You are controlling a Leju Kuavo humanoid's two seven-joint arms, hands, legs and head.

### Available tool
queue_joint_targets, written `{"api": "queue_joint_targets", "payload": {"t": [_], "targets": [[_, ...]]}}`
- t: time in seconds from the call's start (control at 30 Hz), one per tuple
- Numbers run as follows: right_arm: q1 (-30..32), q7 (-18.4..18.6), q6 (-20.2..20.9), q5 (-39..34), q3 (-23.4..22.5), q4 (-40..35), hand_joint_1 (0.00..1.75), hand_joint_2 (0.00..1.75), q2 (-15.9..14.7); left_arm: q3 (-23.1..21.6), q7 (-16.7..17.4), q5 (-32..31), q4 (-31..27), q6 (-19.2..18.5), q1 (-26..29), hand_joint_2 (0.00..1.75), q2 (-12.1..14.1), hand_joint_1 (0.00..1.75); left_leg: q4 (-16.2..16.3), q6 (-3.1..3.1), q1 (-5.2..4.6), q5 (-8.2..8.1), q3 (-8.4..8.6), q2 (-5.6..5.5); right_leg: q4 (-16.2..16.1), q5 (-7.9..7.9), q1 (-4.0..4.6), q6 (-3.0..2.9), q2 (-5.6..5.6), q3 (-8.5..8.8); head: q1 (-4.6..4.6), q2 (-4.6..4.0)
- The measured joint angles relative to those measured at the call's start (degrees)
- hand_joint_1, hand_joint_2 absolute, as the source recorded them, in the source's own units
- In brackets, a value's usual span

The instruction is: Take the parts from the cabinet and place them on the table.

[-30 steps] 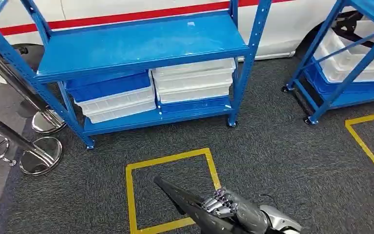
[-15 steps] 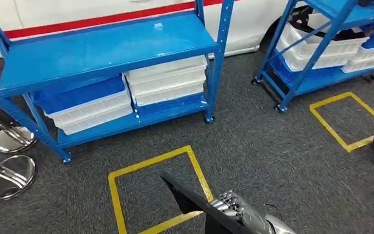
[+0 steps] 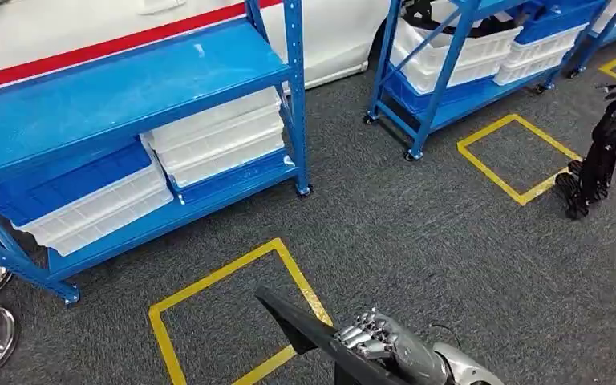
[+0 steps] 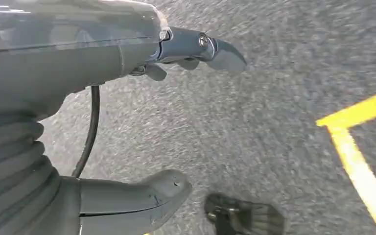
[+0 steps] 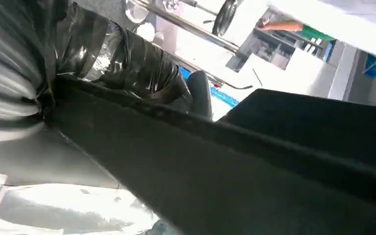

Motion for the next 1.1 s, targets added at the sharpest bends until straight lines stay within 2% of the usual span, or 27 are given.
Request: {"api": "queue_joint_targets", "payload": {"t": [0.03, 0.07, 0.1, 0.13, 0.17, 0.2, 0.23, 0.27, 0.3, 0.4, 0.43, 0.47, 0.5, 0.53, 0.6, 0.63, 0.67, 0.73, 0.77, 0.8, 0.83, 0.93, 0.97, 1.0, 1.03, 1.07, 1.1], "targets": [[-0.65, 0.11, 0.41, -0.31, 0.42, 0.28, 1.75, 1.75, 0.26, 0.00, -0.02, 0.00, 0.00, -0.20, 0.16, 1.75, 0.02, 0.00, 5.41, -0.08, -0.01, -2.90, -2.50, -1.08, 0.01, 0.13, 0.11, -0.19, 0.64, -0.26, 0.00, 0.00], [-1.01, 0.37, 0.82, -0.61, 0.69, 0.50, 1.75, 1.75, 0.39, 0.02, -0.13, 0.00, 0.00, -0.33, 0.26, 1.75, 0.02, 0.00, 9.98, -0.12, -0.05, -4.76, -4.64, -1.45, 0.06, 0.21, 0.22, -0.31, 1.26, -0.44, 0.00, 0.00], [-1.59, 0.68, 1.49, -0.98, 1.01, 0.79, 1.75, 1.75, 0.48, 0.04, -0.28, 0.00, 0.00, -0.41, 0.39, 1.75, 0.02, 0.00, 13.65, -0.07, -0.05, -5.58, -6.48, -1.50, 0.18, 0.26, 0.34, -0.37, 1.99, -0.65, 0.00, 0.00], [-2.24, 1.18, 2.01, -1.35, 1.37, 1.24, 1.75, 1.75, 0.54, 0.04, -0.48, 0.00, 0.00, -0.52, 0.45, 1.75, -0.06, 0.00, 14.23, 0.05, -0.04, -4.78, -6.88, -1.51, 0.28, 0.28, 0.42, -0.38, 2.76, -0.68, 0.00, 0.00], [-2.76, 1.53, 2.45, -1.71, 1.64, 1.60, 1.75, 1.75, 0.63, 0.04, -0.66, -0.02, 0.00, -0.70, 0.41, 1.75, -0.11, 0.00, 11.83, 0.26, -0.05, -2.57, -5.91, -1.59, 0.28, 0.28, 0.46, -0.37, 3.49, -0.54, 0.00, 0.00], [-3.34, 1.90, 2.84, -1.88, 1.97, 1.88, 1.75, 1.75, 0.70, 0.04, -0.76, -0.07, 0.00, -0.90, 0.36, 1.75, -0.11, 0.00, 7.49, 0.55, -0.06, 0.26, -3.93, -1.87, 0.34, 0.29, 0.51, -0.36, 4.23, -0.41, 0.00, 0.00], [-3.91, 2.54, 3.21, -1.90, 2.25, 2.23, 1.75, 1.75, 0.81, 0.04, -0.85, -0.07, 0.00, -1.05, 0.33, 1.75, -0.09, 0.00, 2.09, 0.98, -0.12, 3.15, -1.55, -2.85, 0.42, 0.29, 0.58, -0.35, 4.95, -0.29, 0.00, 0.00], [-4.26, 2.60, 3.43, -1.94, 2.49, 2.77, 1.75, 1.75, 0.85, 0.07, -0.96, -0.13, -0.02, -1.20, 0.34, 1.75, 0.11, 0.00, -2.72, 1.72, -0.20, 5.01, 0.35, -5.58, 0.42, 0.33, 0.39, -0.29, 5.53, -0.33, 0.02, 0.00], [-4.76, 2.58, 3.93, -2.01, 2.77, 3.34, 1.75, 1.75, 0.87, 0.09, -1.00, -0.22, 0.00, -1.33, 0.37, 1.75, 0.18, 0.00, -3.87, 2.24, -0.11, 4.63, 0.75, -7.19, 0.59, 0.48, 0.67, 0.28, 6.22, -0.62, 0.02, 0.00], [-5.06, 2.82, 4.57, -2.10, 3.80, 4.39, 1.75, 1.75, 0.96, 0.22, -1.03, -0.44, -0.02, -1.35, 0.17, 1.75, 0.31, 0.00, -4.37, 2.47, -0.57, 4.59, 0.87, -5.56, 0.33, 1.24, -0.13, 1.65, 8.20, -1.54, 0.02, 0.00], [-5.25, 2.89, 4.89, -2.01, 4.13, 4.63, 1.75, 1.75, 0.96, 0.24, -1.07, -0.55, 0.00, -1.38, 0.11, 1.75, 0.28, 0.00, -5.33, 2.71, -0.17, 5.22, 1.07, -4.75, 0.23, 1.42, 0.33, 2.11, 8.77, -1.72, 0.02, 0.00], [-5.27, 3.32, 5.09, -1.92, 4.61, 5.15, 1.75, 1.75, 0.96, 0.26, -1.14, -0.59, 0.00, -1.40, -0.04, 1.75, 0.20, 0.00, -5.87, 2.86, 0.02, 5.66, 1.32, -3.74, 1.34, 0.56, 0.36, 2.04, 5.62, -2.09, 0.02, 0.00], [-5.82, 3.41, 5.35, -1.79, 4.94, 5.53, 1.75, 1.75, 0.96, 0.31, -1.27, -0.59, 0.00, -1.46, 0.01, 1.75, 0.15, 0.00, -6.02, 3.24, 0.02, 5.75, 1.23, -3.11, 3.89, -1.47, 0.42, 2.16, 2.98, -3.44, 0.15, 0.00], [-6.27, 3.48, 5.40, -1.64, 5.47, 6.06, 1.75, 1.75, 0.96, 0.37, -1.29, -0.61, 0.00, -1.53, 0.20, 1.75, 0.09, 0.00, -5.95, 3.39, -0.12, 5.73, 1.15, -2.12, 8.49, -4.08, 0.34, 2.41, 1.65, -5.66, 0.11, 0.00], [-6.32, 3.50, 5.40, -1.57, 6.16, 6.91, 1.75, 1.75, 0.96, 0.44, -1.31, -0.66, 0.00, -1.55, 0.46, 1.75, 0.07, 0.00, -5.71, 3.43, -0.26, 5.60, 0.93, -0.42, 17.09, -7.50, 0.02, 2.86, 1.06, -9.75, 0.13, 0.00], [-6.32, 3.50, 5.44, -1.57, 6.45, 7.21, 1.75, 1.75, 0.96, 0.44, -1.33, -0.66, 0.00, -1.55, 0.42, 1.75, 0.07, 0.00, -5.56, 3.39, -0.30, 5.56, 0.81, 0.33, 18.59, -7.42, -0.12, 3.00, 0.94, -10.41, 0.11, 0.00], [-6.33, 3.50, 5.44, -1.55, 6.62, 7.52, 1.75, 1.75, 0.96, 0.44, -1.35, -0.66, 0.00, -1.55, 0.33, 1.75, 0.04, 0.00, -5.41, 3.30, -0.30, 5.40, 0.80, 1.08, 16.96, -5.88, -0.22, 3.13, 0.70, -9.44, 0.11, 0.00], [-6.62, 3.52, 5.42, -1.57, 6.82, 8.00, 1.75, 1.75, 0.94, 0.44, -1.44, -0.66, 0.00, -1.57, 0.23, 1.75, -0.07, 0.00, -5.22, 2.96, -0.28, 5.04, 1.07, 2.25, 7.67, -1.32, -0.24, 2.99, -0.30, -4.06, 0.11, 0.00], [-6.85, 3.52, 5.42, -1.62, 6.90, 8.22, 1.75, 1.75, 0.94, 0.46, -1.53, -0.66, 0.00, -1.68, 0.21, 1.75, -0.15, 0.00, -5.09, 2.69, -0.32, 4.77, 1.34, 2.88, 1.95, 0.34, -0.02, 2.61, -2.68, -0.68, 0.13, 0.00], [-7.20, 3.52, 5.40, -1.70, 6.99, 8.43, 1.75, 1.75, 0.94, 0.48, -1.64, -0.66, 0.00, -1.73, 0.26, 1.75, -0.18, 0.00, -4.93, 2.30, -0.77, 4.49, 1.33, 3.37, 0.64, -0.69, 0.71, 2.14, -4.04, -0.17, 0.13, 0.00], [-7.27, 3.54, 5.37, -1.90, 7.04, 8.59, 1.75, 1.75, 0.94, 0.52, -1.68, -0.66, 0.00, -1.77, 0.27, 1.75, -0.20, 0.00, -4.82, 1.99, -0.77, 4.37, 1.36, 3.81, 0.57, -0.32, 0.66, 1.63, -3.04, -0.43, 0.09, 0.00], [-7.21, 3.52, 5.35, -2.23, 7.10, 9.14, 1.75, 1.75, 0.92, 0.74, -1.97, -0.72, 0.00, -1.90, -0.05, 1.75, -0.22, 0.00, -4.88, 1.11, -0.83, 4.22, 1.71, 5.47, 0.55, -0.16, 0.76, 0.90, -1.24, -0.89, 0.11, 0.00], [-7.15, 3.52, 5.33, -2.38, 7.12, 9.18, 1.75, 1.75, 0.94, 0.94, -2.05, -0.74, 0.00, -1.90, -0.15, 1.75, -0.22, 0.00, -4.07, 0.77, -0.39, 3.22, 1.47, 4.06, 0.09, 0.19, 0.22, 0.43, -0.72, -0.60, 0.11, 0.00], [-7.32, 3.43, 5.18, -2.58, 7.12, 9.29, 1.75, 1.75, 0.94, 1.11, -2.12, -0.74, 0.00, -1.92, -0.11, 1.75, -0.26, 0.00, -1.88, 0.66, -0.38, 1.42, 0.55, 1.43, -0.02, 0.32, 0.18, 0.03, -0.23, -0.66, 0.11, 0.00], [-7.31, 3.41, 4.98, -2.69, 7.12, 9.49, 1.75, 1.75, 1.05, 1.31, -2.16, -0.74, 0.00, -1.90, 0.01, 1.75, -0.31, 0.00, 2.41, 0.54, -0.21, -1.15, -1.37, -0.35, -0.01, 0.41, 0.18, -0.22, 0.23, -0.82, 0.09, 0.00], [-7.18, 3.39, 4.81, -2.82, 7.12, 9.68, 1.75, 1.75, 1.16, 1.49, -2.16, -0.74, 0.00, -1.86, 0.20, 1.75, -0.31, 0.00, 7.58, 0.43, -0.22, -3.53, -3.78, -1.25, 0.01, 0.45, 0.23, -0.29, 0.98, -0.92, 0.09, 0.00], [-6.98, 3.37, 4.67, -2.88, 7.12, 9.86, 1.75, 1.75, 1.18, 1.55, -2.16, -0.74, 0.00, -1.86, 0.36, 1.75, -0.31, 0.00, 12.16, 0.30, -0.22, -5.12, -6.06, -1.53, 0.06, 0.48, 0.29, -0.33, 1.69, -1.01, 0.09, 0.00]]}}
